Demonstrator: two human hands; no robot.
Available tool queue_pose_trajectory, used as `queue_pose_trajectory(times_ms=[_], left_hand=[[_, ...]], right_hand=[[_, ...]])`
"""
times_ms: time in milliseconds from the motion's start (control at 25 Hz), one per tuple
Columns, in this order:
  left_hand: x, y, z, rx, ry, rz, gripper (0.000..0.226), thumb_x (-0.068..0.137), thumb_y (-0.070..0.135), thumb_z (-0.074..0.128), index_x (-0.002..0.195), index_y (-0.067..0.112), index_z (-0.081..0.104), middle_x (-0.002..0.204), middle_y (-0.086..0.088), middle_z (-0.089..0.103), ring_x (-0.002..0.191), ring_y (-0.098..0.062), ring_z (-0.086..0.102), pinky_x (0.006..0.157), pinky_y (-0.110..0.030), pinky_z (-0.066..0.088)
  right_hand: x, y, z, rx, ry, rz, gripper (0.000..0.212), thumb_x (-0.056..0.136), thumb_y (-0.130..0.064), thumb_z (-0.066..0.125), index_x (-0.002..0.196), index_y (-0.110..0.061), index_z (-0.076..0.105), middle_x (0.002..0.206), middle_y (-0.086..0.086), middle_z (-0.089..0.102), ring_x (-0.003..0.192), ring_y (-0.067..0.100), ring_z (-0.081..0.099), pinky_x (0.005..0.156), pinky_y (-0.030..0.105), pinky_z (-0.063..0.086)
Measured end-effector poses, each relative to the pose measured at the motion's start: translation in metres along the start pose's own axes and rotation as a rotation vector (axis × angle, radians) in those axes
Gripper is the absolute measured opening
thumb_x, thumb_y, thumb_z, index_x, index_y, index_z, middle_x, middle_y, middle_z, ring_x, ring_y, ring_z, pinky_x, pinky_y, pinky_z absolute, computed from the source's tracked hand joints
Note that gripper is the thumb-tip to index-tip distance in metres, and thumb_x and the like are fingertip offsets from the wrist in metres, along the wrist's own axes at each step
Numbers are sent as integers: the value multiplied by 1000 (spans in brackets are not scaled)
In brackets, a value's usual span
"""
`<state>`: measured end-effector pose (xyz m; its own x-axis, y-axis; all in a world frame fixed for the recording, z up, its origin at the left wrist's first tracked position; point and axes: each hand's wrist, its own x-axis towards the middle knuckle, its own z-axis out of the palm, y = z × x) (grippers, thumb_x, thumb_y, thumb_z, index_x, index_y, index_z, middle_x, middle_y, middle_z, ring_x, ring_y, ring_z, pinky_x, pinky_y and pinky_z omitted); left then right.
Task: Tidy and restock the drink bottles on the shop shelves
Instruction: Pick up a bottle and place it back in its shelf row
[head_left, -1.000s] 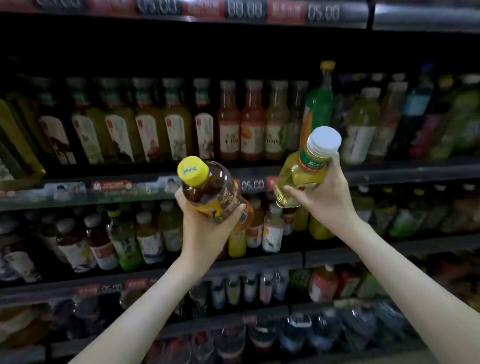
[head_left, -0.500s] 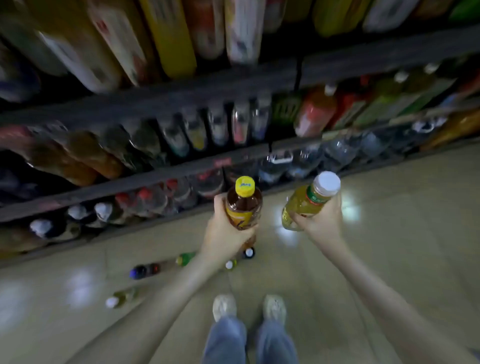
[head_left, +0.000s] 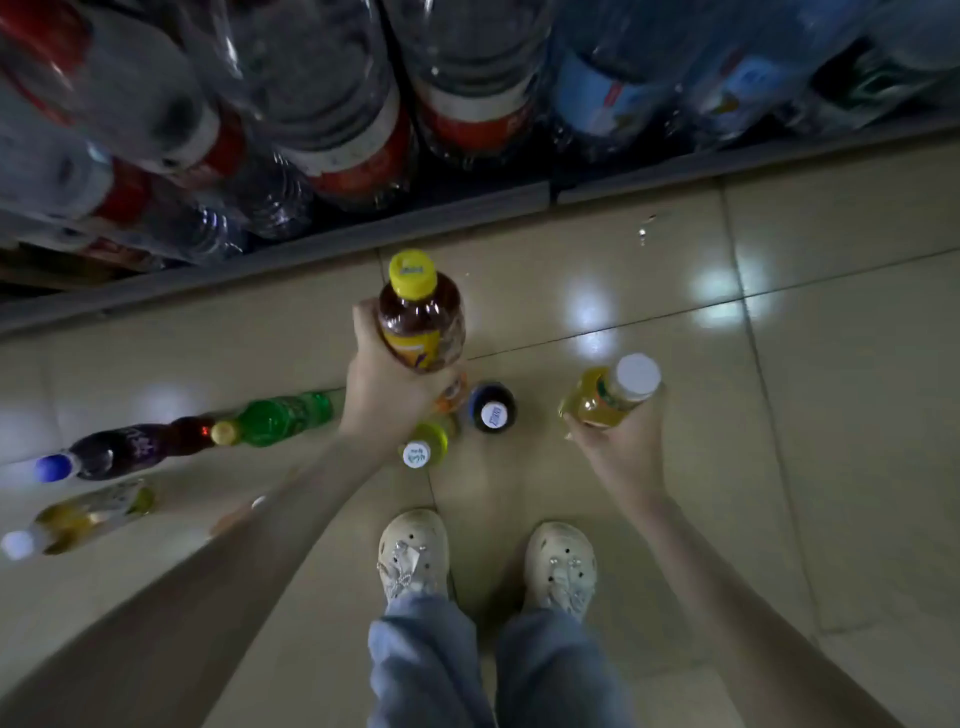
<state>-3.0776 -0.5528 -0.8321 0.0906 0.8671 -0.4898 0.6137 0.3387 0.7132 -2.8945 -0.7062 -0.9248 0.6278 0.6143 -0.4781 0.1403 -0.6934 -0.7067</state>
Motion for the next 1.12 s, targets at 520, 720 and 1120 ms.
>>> queue_pose_trajectory(times_ms=[520,720,1120], left_hand=[[135,-141,86,147,-308,272,65,71,29,81,120,20,40,111,7,47,112,-17,46,87,-31,40],[118,-158,64,139,-272,286,69,67,11,82,122,13,40,114,2,51,106,-18,54,82,-28,43],[-42,61,-83,114,-227,60,64,84,22,68,140,21,36,129,2,47,124,-19,44,84,-13,29]], right_hand=[[107,58,85,41,-61,-185,55,60,-32,89,102,-11,60,99,10,64,93,22,64,85,44,53],[67,55,69,17,-60,-113,86,67,-26,86,134,-9,36,130,11,45,120,19,49,104,28,40],[-54,-186,-76,152,-89,-173,63,84,-4,69,132,-24,33,125,-4,43,114,11,49,95,26,44]])
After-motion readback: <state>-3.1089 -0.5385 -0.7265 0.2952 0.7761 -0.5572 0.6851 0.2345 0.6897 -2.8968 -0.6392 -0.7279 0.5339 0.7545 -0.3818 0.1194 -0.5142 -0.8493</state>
